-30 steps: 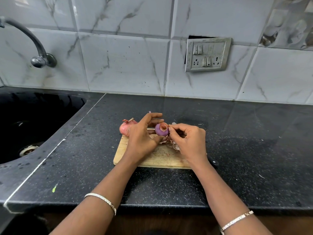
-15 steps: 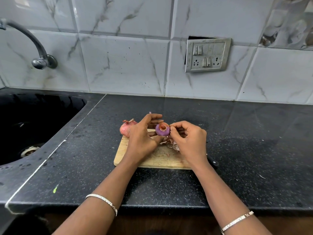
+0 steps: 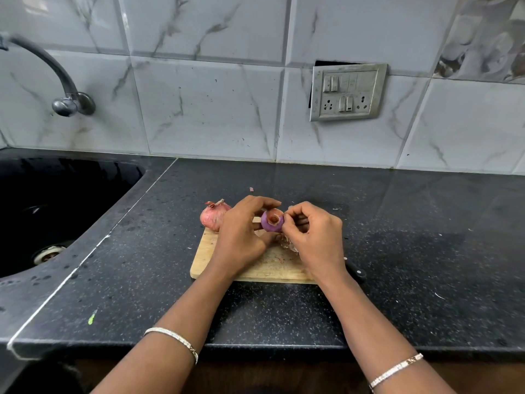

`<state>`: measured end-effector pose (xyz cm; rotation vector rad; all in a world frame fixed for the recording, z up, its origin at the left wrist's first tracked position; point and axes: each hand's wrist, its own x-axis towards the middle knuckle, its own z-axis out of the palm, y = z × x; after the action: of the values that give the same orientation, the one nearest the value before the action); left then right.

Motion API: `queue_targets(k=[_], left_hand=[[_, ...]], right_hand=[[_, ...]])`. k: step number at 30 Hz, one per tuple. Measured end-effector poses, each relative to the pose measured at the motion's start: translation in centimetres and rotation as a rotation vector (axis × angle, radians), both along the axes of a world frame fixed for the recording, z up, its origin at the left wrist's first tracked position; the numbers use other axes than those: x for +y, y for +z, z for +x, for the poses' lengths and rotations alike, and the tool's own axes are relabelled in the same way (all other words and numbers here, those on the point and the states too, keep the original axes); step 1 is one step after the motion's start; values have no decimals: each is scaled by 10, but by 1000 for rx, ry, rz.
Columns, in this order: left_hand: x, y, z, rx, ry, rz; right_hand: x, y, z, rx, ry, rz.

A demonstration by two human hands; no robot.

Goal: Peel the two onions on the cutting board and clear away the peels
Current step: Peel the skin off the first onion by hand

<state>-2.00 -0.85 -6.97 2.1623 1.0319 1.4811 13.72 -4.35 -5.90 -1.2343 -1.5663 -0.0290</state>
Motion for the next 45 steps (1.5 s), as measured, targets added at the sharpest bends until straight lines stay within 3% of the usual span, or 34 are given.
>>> queue_targets(k=[11,22,35,40,45], left_hand=[[0,2,0,52,78,99],[-1,1,1,61,77,115],[2,0,1,-178,-72,-163],[1,3,0,-210,-81,-196],[3,1,-3,-202,-78,-219]], right_hand=[[-3,2,-2,140,67,-89],[-2,2,-1,22,-2,-53],[0,5,3,395,52,-179],[-2,8,3,582,147,-212],[1,6,4,639,160,-220]])
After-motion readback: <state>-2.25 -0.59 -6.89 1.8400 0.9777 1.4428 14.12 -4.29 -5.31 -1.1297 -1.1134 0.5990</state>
